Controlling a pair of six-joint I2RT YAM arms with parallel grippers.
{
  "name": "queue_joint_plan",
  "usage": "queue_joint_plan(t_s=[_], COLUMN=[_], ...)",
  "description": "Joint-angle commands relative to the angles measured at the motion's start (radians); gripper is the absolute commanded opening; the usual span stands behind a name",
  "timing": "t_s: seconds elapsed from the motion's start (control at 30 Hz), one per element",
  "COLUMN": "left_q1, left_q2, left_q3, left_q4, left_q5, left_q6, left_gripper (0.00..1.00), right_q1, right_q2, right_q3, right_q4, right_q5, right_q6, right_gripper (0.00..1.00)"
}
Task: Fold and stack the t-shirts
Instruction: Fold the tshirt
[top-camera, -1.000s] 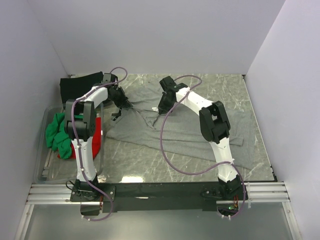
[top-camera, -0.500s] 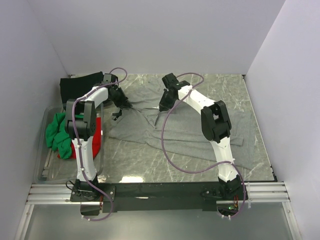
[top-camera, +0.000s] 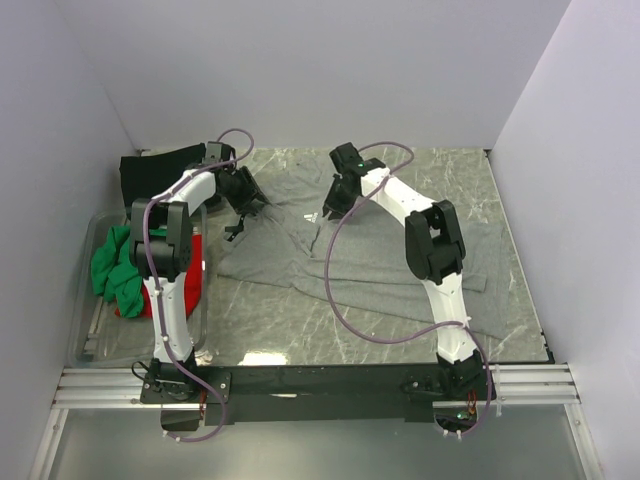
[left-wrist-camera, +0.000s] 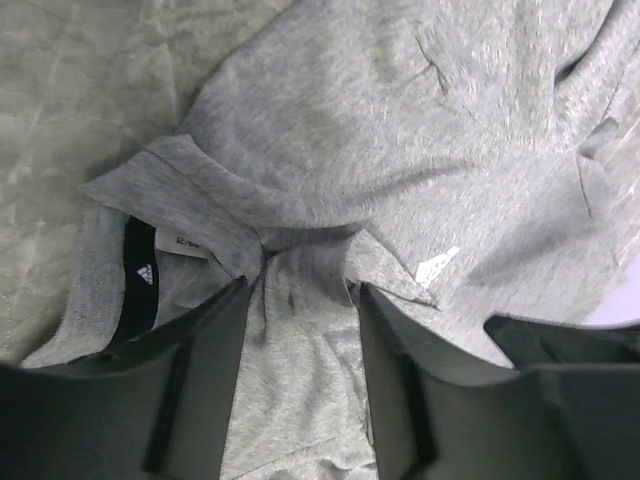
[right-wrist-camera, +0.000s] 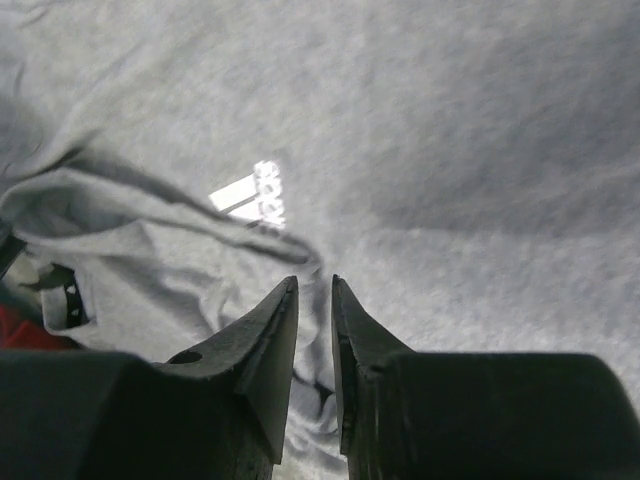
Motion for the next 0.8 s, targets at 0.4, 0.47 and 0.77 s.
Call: queue_joint_plan(t_s=[0.4, 0.47, 0.77], left_q1=[-0.026, -0.033, -0.046], left_q2=[-0.218, -0.220, -0.200], left_q3=[-0.171, -0.220, -0.314], left_q4=[0.109, 0.135, 0.185], left_q5=[-0.011, 0.019, 0.082], left_q6=[-0.003, -0.011, -0.025], left_gripper=[0.71, 0.72, 0.72], right_q1=[0.156, 0.161, 0.165], right_q2=[0.071, 0.097, 0.141], right_q3=[0.211, 0.221, 0.214], right_q4=[-0.077, -0.082, -0.085], right_q5=[-0.015, -0.014, 0.031], right_q6=[-0.053, -0.059, -0.071], right_gripper=[0.27, 0.28, 0.29])
